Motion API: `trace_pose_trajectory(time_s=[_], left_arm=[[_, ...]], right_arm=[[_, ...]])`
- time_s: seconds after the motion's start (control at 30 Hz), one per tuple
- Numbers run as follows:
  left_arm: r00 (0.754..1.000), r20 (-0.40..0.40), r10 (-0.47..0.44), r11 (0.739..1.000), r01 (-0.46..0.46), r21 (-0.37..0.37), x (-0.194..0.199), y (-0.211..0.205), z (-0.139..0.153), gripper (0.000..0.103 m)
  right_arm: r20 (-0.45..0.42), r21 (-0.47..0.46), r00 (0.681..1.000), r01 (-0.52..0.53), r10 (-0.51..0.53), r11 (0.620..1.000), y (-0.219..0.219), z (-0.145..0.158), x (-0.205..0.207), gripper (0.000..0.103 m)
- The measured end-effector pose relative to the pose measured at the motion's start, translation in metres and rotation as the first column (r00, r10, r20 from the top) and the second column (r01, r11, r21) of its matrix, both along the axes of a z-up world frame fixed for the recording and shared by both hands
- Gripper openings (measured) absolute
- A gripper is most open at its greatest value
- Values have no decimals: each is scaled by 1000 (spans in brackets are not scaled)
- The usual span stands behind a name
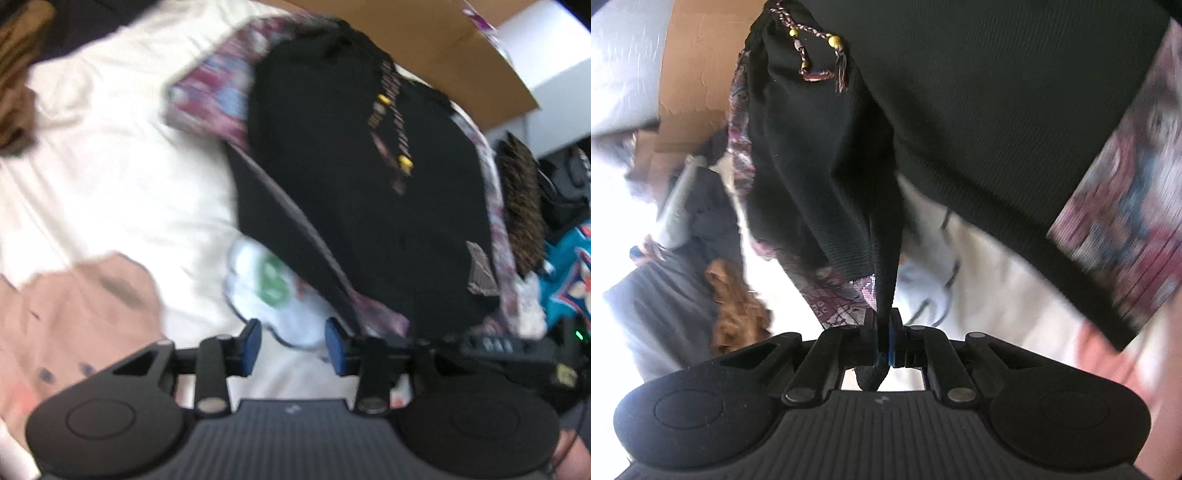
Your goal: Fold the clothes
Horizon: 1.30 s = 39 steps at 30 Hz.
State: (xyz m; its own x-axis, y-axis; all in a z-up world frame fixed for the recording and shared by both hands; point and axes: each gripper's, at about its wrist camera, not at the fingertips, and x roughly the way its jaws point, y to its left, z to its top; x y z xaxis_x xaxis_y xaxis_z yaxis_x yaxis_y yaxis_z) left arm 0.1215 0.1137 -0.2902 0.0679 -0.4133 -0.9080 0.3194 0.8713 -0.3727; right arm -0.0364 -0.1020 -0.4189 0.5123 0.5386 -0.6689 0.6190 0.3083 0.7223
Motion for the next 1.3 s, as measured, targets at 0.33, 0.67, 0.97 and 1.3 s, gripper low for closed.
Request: trace_pose_trajectory(time_s=[0.33, 0.67, 0.97, 1.3], left_arm=[[993, 120, 18, 987, -37, 159, 61, 33, -9, 45], [964, 228, -139, 963, 79, 256, 102, -3, -27, 56], [922, 302, -241, 959, 179, 219, 119, -30, -33, 44], [843, 357, -403, 914, 351, 205, 129, -46, -15, 47]], right_arm=[[-21, -234, 997, -81, 78, 969, -11, 6, 5, 2], [-17, -270, 998, -65, 63, 961, -22, 10, 5, 2], [-20, -289, 997, -77, 74, 954, -22, 12, 6, 2], [-23, -311, 994, -109, 107, 944, -19, 15, 5, 3]])
